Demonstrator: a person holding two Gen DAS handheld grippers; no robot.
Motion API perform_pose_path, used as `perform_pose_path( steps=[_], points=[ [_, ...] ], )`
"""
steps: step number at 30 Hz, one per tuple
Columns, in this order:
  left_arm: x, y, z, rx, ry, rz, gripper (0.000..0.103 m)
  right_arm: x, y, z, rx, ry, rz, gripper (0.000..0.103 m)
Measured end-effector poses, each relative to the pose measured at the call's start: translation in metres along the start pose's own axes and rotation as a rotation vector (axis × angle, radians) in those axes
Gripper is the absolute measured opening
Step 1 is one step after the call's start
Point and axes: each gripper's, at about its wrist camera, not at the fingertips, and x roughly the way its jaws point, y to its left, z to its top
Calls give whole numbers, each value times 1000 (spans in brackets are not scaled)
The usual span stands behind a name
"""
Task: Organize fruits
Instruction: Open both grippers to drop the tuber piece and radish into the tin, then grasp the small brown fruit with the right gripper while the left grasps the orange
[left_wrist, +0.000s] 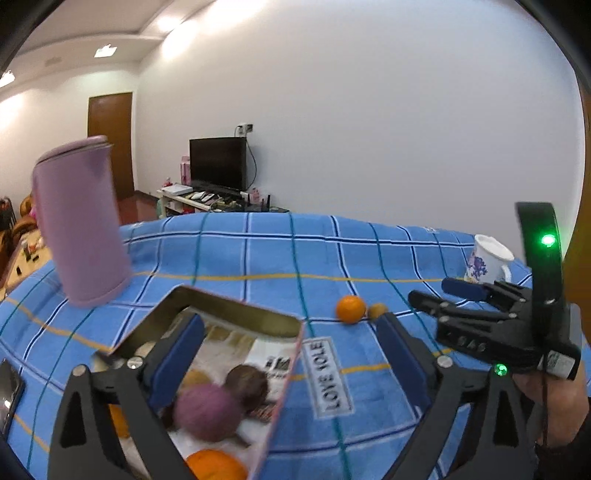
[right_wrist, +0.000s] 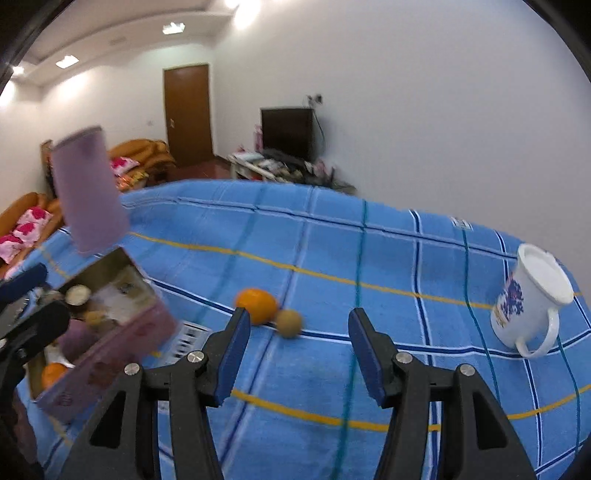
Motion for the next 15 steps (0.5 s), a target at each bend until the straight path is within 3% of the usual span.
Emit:
perform_pose_path(
  steps=[3, 6, 15],
  points=[
    [23, -11, 9, 0, 38, -7, 97, 17, -4, 2, 9, 46, -8, 57],
    [37, -15, 12, 33, 43, 44, 97, 31, -6, 2, 21, 76, 12, 57],
    [63, 2, 20, 25, 53, 117, 98, 59, -1, 0, 21, 121, 28, 57]
  ],
)
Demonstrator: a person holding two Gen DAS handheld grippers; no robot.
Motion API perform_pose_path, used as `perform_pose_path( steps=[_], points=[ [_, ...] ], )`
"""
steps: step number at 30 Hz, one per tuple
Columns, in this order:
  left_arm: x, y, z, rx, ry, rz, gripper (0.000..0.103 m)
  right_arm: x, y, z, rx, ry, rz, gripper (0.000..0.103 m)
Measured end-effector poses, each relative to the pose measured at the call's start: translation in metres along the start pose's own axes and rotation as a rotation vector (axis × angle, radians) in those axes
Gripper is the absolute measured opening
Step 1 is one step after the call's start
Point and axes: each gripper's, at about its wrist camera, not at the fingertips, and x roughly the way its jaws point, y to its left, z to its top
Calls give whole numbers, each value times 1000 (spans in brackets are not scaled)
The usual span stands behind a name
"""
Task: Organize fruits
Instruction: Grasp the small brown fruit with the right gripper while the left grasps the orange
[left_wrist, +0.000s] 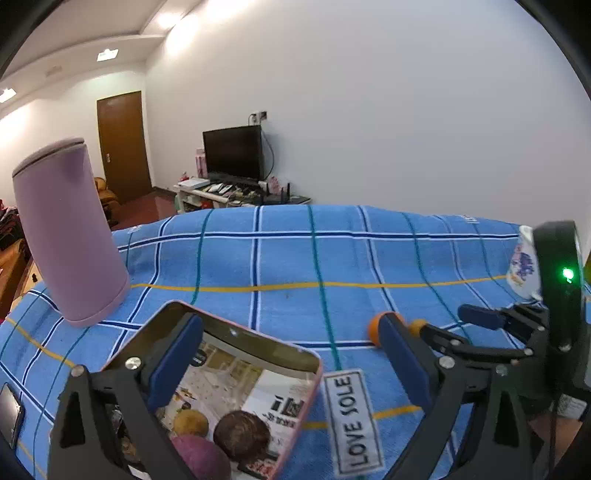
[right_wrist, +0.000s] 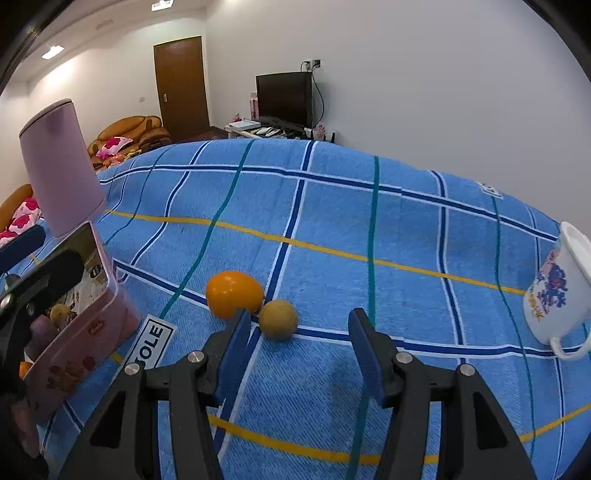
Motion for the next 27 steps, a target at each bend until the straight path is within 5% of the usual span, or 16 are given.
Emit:
perform_pose_path(
  steps=[4, 10, 16, 27],
  points=[
    [7, 6, 6, -20, 26, -15, 98, 12, -3, 1, 22, 34, 34, 56],
    [16, -8, 10, -9, 47, -51, 98, 17, -5, 2, 34, 52, 79, 29],
    [31, -28, 7, 2, 93, -87, 98, 6, -9, -3, 19, 15, 46, 25],
    [46, -28, 13, -39, 93, -96, 98, 27, -10, 4, 42, 82, 176, 28]
  ],
)
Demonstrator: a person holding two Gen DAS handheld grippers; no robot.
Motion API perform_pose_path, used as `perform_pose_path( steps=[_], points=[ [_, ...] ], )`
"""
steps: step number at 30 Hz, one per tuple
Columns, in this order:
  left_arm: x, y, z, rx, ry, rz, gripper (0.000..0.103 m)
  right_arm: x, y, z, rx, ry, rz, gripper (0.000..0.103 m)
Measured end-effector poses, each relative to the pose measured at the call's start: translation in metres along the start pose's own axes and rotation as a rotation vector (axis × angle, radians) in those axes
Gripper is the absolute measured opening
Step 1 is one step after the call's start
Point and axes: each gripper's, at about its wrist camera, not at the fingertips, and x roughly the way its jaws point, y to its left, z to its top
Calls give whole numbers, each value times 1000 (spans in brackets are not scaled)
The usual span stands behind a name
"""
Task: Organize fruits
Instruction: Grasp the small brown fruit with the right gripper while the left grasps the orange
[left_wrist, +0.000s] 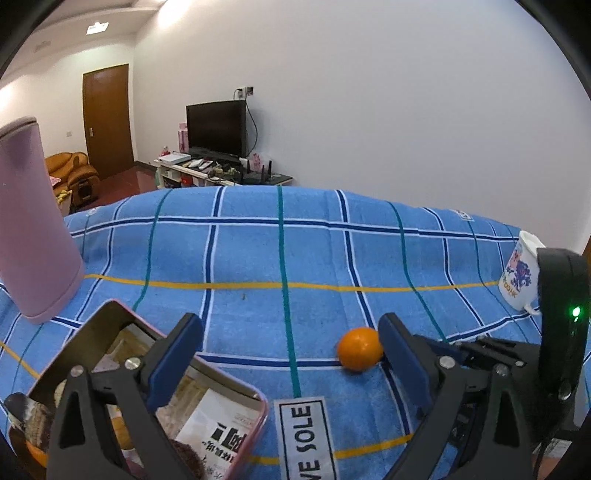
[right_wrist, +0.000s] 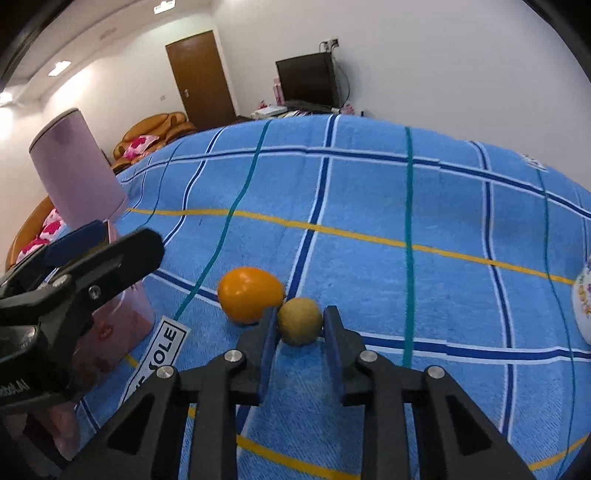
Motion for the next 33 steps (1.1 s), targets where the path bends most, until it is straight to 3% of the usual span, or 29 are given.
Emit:
perform_pose_path(
  steps=[7, 13, 17, 20, 24, 31, 33],
  points=[
    [5, -4, 0, 15, 15, -18, 98, -6, 1, -2, -15, -22, -81, 27],
    [11, -14, -3, 65, 37, -26, 98, -28, -11, -13, -25, -70, -220, 27],
    [19, -28, -4, 116, 59, -35, 96, -38, -29, -17, 38, -87, -229, 27],
    [26, -37, -4, 146, 81, -42, 91, -42, -39, -17, 66, -89, -222, 27],
    [41, -42, -5, 135, 148, -107, 78, -44, -39, -17, 68, -92, -215, 27],
    [53, -54, -9, 184, 168, -102, 70, -44, -35, -21, 50, -100, -217, 27],
    [56, -56, -10, 192, 181, -111, 63, -45, -36, -22, 55, -104, -216, 27]
  ],
)
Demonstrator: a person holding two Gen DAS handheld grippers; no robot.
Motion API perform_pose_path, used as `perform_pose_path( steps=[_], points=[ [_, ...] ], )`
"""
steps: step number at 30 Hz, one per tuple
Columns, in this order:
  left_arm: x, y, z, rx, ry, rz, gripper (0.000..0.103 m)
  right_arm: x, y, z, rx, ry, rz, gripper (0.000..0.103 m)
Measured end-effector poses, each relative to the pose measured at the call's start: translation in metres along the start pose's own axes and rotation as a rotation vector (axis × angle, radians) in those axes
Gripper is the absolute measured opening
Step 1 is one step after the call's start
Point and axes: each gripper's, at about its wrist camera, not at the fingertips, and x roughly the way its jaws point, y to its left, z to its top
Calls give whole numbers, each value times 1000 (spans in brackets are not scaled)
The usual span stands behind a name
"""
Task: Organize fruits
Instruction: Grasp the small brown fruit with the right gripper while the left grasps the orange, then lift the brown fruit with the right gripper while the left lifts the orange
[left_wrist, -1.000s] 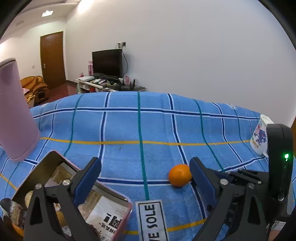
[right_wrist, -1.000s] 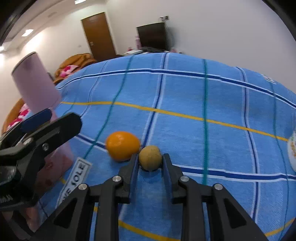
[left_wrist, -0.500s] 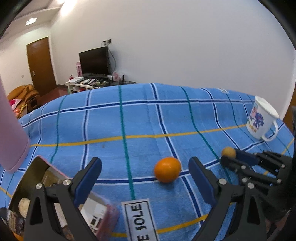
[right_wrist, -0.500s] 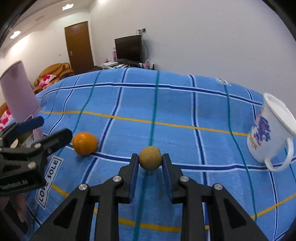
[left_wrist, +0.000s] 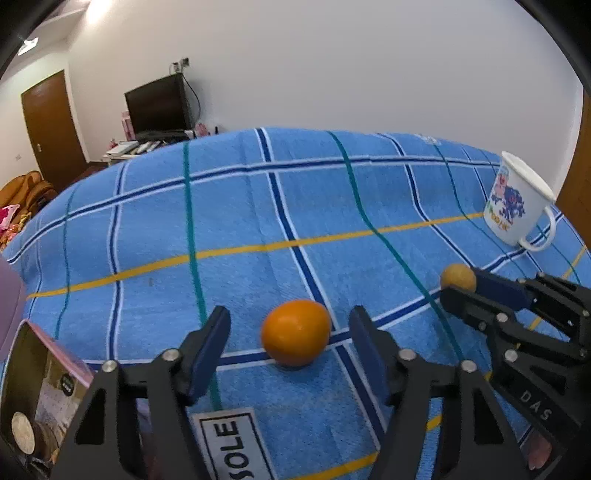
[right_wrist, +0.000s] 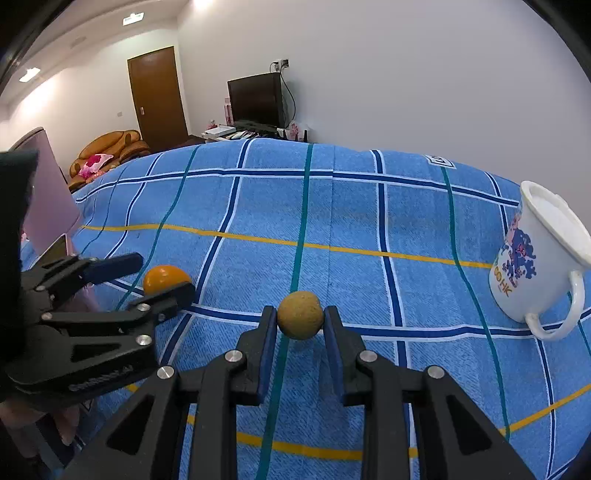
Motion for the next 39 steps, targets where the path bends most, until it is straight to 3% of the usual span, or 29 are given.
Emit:
perform_pose_path(
  steps=[3, 9, 16, 21, 39],
  points=[
    [4, 0, 3, 2, 16, -23, 60, -2, 0, -1, -1, -11, 6, 27],
    [14, 1, 7, -3, 55, -64, 40, -8, -3, -2, 21, -30, 11, 27],
    [5, -14, -2, 47, 41, -79, 39, -10, 1, -2, 7, -32, 4, 27],
    [-8, -14, -5, 56, -15, -59, 39, -14, 4, -4, 5, -49, 5, 27],
    [-44, 1, -19, 2, -142, -67, 39, -42, 5, -11, 11, -185, 0, 27]
  ],
)
